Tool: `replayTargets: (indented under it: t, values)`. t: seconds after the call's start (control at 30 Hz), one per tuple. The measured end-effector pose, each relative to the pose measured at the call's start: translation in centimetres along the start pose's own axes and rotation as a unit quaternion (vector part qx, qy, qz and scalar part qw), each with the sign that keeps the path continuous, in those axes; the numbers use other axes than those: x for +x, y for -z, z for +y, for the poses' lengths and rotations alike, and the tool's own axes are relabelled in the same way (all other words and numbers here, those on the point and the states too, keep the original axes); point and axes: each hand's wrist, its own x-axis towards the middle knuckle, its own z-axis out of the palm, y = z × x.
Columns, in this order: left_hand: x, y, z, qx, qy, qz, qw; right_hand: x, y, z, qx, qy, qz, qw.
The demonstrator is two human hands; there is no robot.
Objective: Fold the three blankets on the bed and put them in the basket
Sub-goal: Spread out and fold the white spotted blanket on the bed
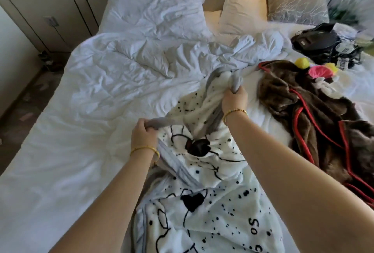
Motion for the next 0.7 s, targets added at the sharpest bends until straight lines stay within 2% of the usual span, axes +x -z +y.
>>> replayTargets:
  t: [0.07,0.13,0.2,0.23,0.3,0.4,0.5,0.57,0.63,0.7]
  values:
    - [0.6,3.0,6.9,-0.078,-0.091,0.091,0.989,0.4,1.6,-7.0,0.074,0.084,0.036,0.993]
    - [0.2,6.3,12.0,-0.127,-0.181,0.188,0.957,0.3,4.0,-12.0,0.125,0.145,0.067,0.979]
    - [-1.2,8.9,14.4,-0.138,-0.24,0.251,0.928,-0.2,7.0,-13.6,0.129,0.168,0.093,0.973]
    - [-2.1,9.7,14.7,-0.134,-0.243,0.259,0.925,-0.6,8.4,-12.8,0.108,0.164,0.105,0.975]
    - [-4.0,9.9,12.9,-0.106,-0.214,0.239,0.941,-2.4,10.7,-8.4,0.05,0.11,0.119,0.985]
    - [-7.1,8.2,5.8,-0.01,-0.118,0.165,0.979,-7.5,13.4,2.1,-0.049,-0.093,0.109,0.989]
    - [-10.8,6.1,-2.7,0.101,0.062,0.063,0.991,-12.7,15.6,11.4,-0.131,-0.294,-0.056,0.945]
    - [-12.9,4.8,-6.7,0.113,0.131,0.006,0.985,-14.1,16.5,14.3,-0.136,-0.337,-0.129,0.923]
    - [-14.6,3.5,-8.8,0.105,0.157,-0.032,0.982,-14.5,17.0,15.0,-0.142,-0.337,-0.145,0.919]
    - [-15.3,2.8,-9.9,0.106,0.173,-0.036,0.979,-14.2,17.5,15.0,-0.123,-0.33,-0.135,0.926]
